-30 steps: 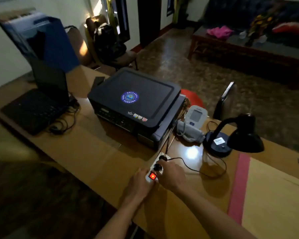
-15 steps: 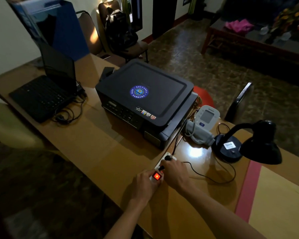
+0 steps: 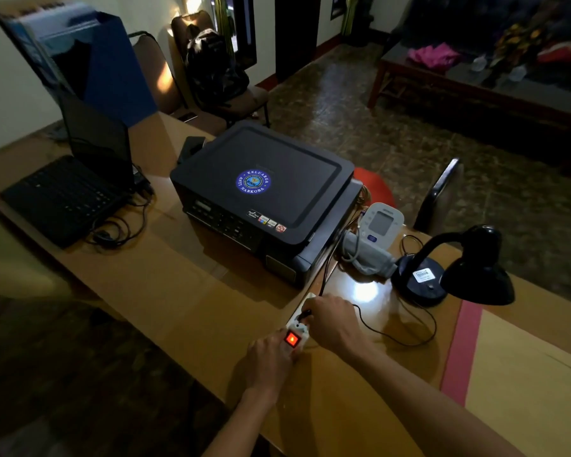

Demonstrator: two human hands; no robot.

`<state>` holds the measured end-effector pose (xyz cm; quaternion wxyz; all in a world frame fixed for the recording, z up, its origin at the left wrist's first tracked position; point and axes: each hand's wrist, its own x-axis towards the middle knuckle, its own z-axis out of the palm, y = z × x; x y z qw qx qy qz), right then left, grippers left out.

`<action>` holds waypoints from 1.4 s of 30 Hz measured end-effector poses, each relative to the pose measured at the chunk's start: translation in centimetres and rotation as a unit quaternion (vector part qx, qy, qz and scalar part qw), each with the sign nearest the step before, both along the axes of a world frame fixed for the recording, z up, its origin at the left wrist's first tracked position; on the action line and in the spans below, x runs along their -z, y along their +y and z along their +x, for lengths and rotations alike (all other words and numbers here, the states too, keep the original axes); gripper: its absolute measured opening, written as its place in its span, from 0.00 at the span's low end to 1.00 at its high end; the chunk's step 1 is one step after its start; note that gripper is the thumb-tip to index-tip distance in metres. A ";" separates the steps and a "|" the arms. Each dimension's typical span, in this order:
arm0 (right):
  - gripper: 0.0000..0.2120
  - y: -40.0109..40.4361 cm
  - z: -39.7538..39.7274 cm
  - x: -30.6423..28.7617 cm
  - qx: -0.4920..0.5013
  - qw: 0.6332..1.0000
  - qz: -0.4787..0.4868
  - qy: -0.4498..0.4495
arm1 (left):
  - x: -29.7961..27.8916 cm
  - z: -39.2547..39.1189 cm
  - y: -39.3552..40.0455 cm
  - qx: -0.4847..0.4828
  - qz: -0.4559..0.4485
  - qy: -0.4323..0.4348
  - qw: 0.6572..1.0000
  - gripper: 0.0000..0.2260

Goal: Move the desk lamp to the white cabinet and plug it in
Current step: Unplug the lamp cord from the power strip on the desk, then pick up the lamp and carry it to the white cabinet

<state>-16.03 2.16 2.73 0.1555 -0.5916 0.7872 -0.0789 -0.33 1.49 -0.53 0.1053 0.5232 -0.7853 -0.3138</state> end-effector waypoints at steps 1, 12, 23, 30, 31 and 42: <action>0.09 0.3 -0.1 -0.3 0.015 1.000 -0.011 -0.014 | 0.1 0.1 0.0 -0.003 0.009 0.002 1.000 0.13; 0.11 6.9 -2.5 -4.7 0.072 0.993 -0.093 -0.032 | -3.8 0.1 -4.3 0.084 0.061 0.081 0.991 0.13; 0.15 13.6 -4.1 -7.5 0.005 0.992 -0.125 0.023 | -12.5 -5.6 -0.8 0.383 0.131 0.073 0.911 0.13; 0.14 14.8 -5.3 -7.3 0.021 0.988 -0.154 0.002 | -13.1 -6.7 0.3 0.426 0.124 0.059 0.894 0.12; 0.14 14.8 -5.5 -7.1 0.025 0.987 -0.161 -0.011 | -13.0 -6.7 0.3 0.418 0.130 0.063 0.897 0.12; 0.15 15.8 -13.4 -1.4 0.355 0.863 -0.257 -0.252 | -10.6 -8.6 -1.2 0.231 0.067 0.109 0.965 0.12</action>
